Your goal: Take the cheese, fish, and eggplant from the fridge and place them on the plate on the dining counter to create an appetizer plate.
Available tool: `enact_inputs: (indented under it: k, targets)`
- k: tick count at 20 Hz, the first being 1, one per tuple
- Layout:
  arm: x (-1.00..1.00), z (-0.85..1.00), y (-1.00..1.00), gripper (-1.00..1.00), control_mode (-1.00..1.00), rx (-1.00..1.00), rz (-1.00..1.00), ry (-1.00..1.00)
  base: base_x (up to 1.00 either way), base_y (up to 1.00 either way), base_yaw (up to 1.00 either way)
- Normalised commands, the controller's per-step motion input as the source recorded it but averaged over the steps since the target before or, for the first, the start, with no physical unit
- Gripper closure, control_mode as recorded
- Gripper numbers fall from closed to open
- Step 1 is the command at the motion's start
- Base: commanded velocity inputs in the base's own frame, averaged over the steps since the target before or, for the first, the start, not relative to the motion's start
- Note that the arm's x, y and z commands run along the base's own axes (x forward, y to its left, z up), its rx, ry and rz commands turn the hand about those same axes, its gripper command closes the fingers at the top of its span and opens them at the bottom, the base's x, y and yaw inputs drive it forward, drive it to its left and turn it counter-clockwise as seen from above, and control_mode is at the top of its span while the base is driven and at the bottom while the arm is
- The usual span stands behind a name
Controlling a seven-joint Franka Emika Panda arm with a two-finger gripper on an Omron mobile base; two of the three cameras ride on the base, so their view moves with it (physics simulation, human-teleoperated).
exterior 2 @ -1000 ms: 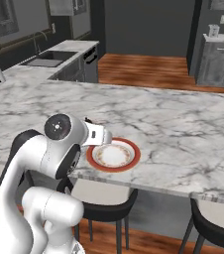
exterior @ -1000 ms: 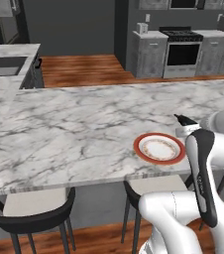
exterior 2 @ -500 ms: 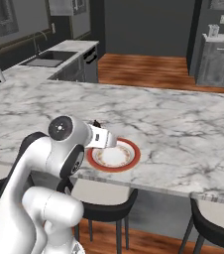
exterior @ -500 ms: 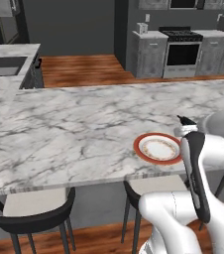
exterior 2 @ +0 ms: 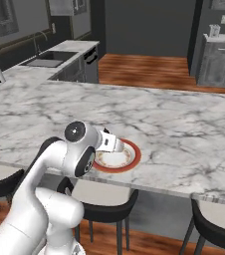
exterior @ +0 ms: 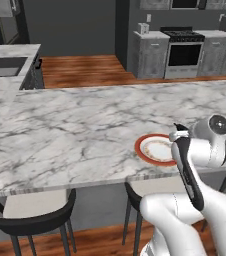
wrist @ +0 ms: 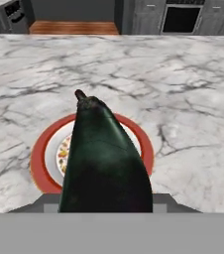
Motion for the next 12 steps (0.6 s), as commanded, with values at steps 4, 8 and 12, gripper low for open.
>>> enact_inputs:
  k: [4, 8, 12]
  targets:
    - [0.67, -0.55, 0.0, 1.0, -1.0, 0.0, 0.11, 0.2, 0.0, 0.0, 0.0]
    - [0.58, -0.49, 0.0, 1.0, -1.0, 0.0, 0.1, 0.18, 0.0, 0.0, 0.0]
    - [0.49, -0.36, 0.0, 1.0, -1.0, 0.0, 0.02, 0.13, 0.0, 0.0, 0.0]
